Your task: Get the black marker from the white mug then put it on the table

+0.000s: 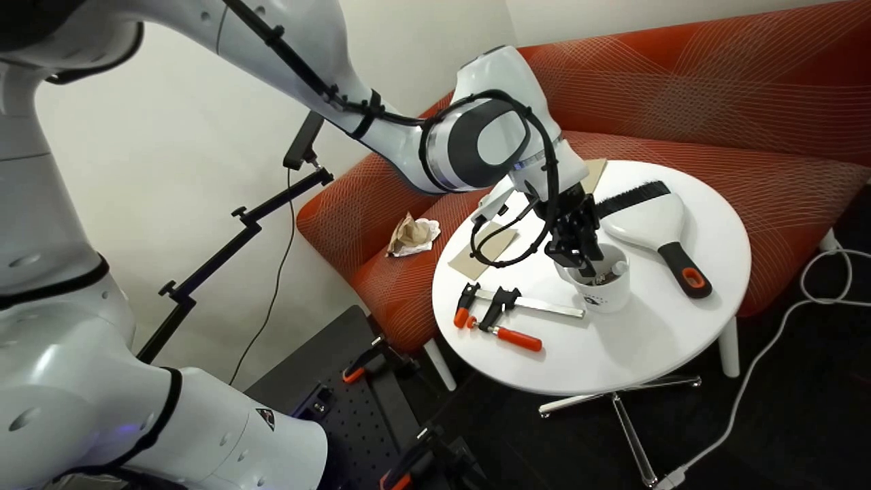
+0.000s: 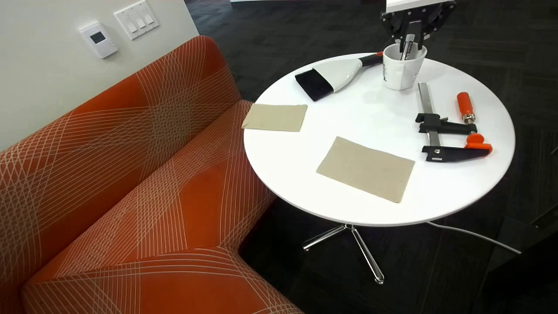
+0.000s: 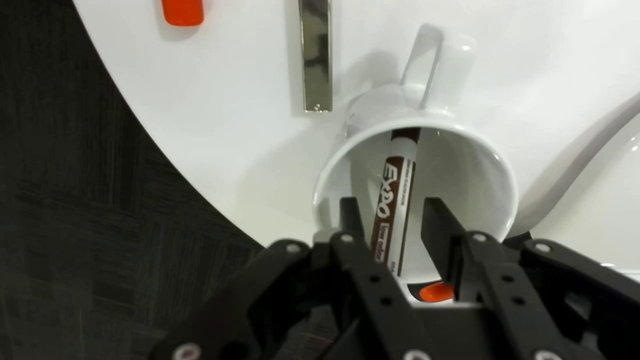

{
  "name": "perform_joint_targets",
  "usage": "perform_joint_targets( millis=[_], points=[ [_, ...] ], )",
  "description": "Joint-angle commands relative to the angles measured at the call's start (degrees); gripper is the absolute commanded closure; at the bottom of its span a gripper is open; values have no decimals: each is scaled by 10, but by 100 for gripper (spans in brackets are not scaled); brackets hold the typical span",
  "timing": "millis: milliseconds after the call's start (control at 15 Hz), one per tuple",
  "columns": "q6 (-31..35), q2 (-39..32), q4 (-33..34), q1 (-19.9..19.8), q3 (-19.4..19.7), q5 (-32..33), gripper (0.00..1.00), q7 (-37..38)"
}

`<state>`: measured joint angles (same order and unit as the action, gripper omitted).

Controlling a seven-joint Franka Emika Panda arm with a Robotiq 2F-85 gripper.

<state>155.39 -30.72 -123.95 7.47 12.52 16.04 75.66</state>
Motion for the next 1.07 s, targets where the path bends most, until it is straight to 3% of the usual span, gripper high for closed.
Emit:
perform_joint_targets(
  millis=[0, 533, 667, 867, 933, 1000],
  points=[
    [8, -25, 22, 18, 18, -13, 63, 0],
    [8, -62, 49, 39, 42, -11, 61, 7],
    [8, -69, 53, 43, 46, -10, 64, 8],
    [8, -72, 54, 57, 55, -7, 97, 13],
    [8, -65, 48, 64, 59, -5, 100, 16],
    [7, -57, 42, 71, 64, -2, 96, 20]
  ],
)
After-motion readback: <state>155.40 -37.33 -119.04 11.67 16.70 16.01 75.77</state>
